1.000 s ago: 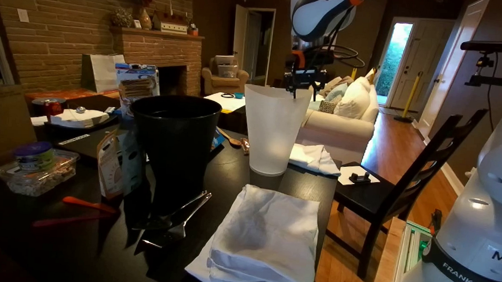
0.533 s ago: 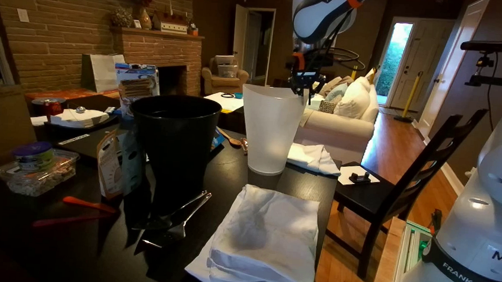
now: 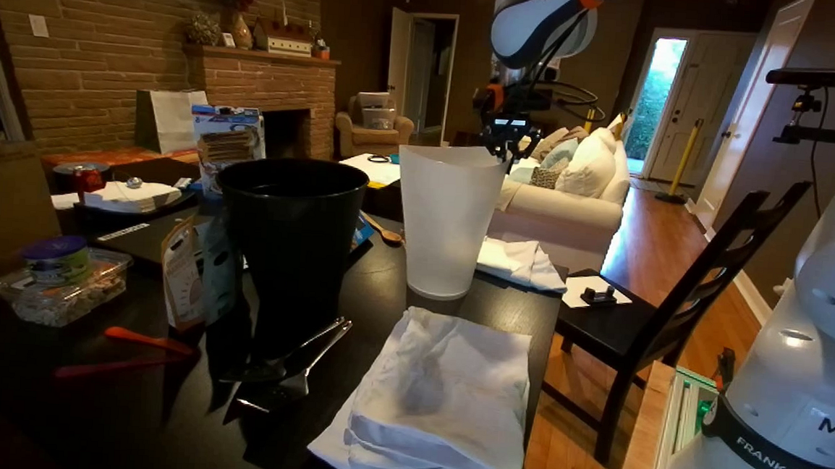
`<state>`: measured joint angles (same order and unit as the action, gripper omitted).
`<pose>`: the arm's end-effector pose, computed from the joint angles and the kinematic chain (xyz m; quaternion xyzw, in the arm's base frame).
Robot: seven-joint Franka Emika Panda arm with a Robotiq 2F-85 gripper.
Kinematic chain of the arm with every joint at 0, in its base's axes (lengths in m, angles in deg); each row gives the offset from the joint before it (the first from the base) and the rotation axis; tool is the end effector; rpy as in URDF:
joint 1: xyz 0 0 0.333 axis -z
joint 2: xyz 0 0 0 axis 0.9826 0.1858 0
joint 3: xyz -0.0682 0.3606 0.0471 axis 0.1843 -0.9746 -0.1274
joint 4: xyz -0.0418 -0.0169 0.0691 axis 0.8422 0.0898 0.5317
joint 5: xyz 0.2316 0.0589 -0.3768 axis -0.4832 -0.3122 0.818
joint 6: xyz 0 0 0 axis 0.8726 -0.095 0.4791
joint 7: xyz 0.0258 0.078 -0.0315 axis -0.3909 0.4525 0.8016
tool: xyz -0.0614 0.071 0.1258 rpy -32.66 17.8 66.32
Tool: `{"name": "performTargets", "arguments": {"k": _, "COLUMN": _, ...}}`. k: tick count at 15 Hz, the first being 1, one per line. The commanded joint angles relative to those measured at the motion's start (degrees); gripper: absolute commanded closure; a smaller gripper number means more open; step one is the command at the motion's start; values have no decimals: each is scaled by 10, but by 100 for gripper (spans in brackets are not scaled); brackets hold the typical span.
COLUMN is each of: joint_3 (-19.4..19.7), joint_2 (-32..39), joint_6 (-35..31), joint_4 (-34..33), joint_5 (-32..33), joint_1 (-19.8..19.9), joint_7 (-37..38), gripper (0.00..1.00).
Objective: Tip the plastic jar over
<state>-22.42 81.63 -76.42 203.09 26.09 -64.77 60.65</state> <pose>0.5355 -0.2692 0.4192 0.8054 -0.5816 0.0565 0.0995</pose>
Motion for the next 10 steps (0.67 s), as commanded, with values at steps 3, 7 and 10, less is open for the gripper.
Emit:
{"name": "performTargets", "arguments": {"k": 3, "joint_3": 17, "joint_2": 0, "joint_6": 16, "joint_4": -14, "joint_5": -63, "joint_1": -2, "joint_7": -7, "gripper": 98}}
{"name": "performTargets", "arguments": {"k": 7, "joint_3": 29, "joint_2": -3, "joint_6": 52, "joint_4": -25, "joint_5": -118, "joint_1": 1, "joint_7": -22, "gripper": 98}}
{"name": "performTargets", "arguments": {"k": 10, "joint_3": 39, "joint_2": -3, "joint_6": 99, "joint_4": -36, "joint_5": -176, "joint_1": 5, "joint_7": -34, "gripper": 98}}
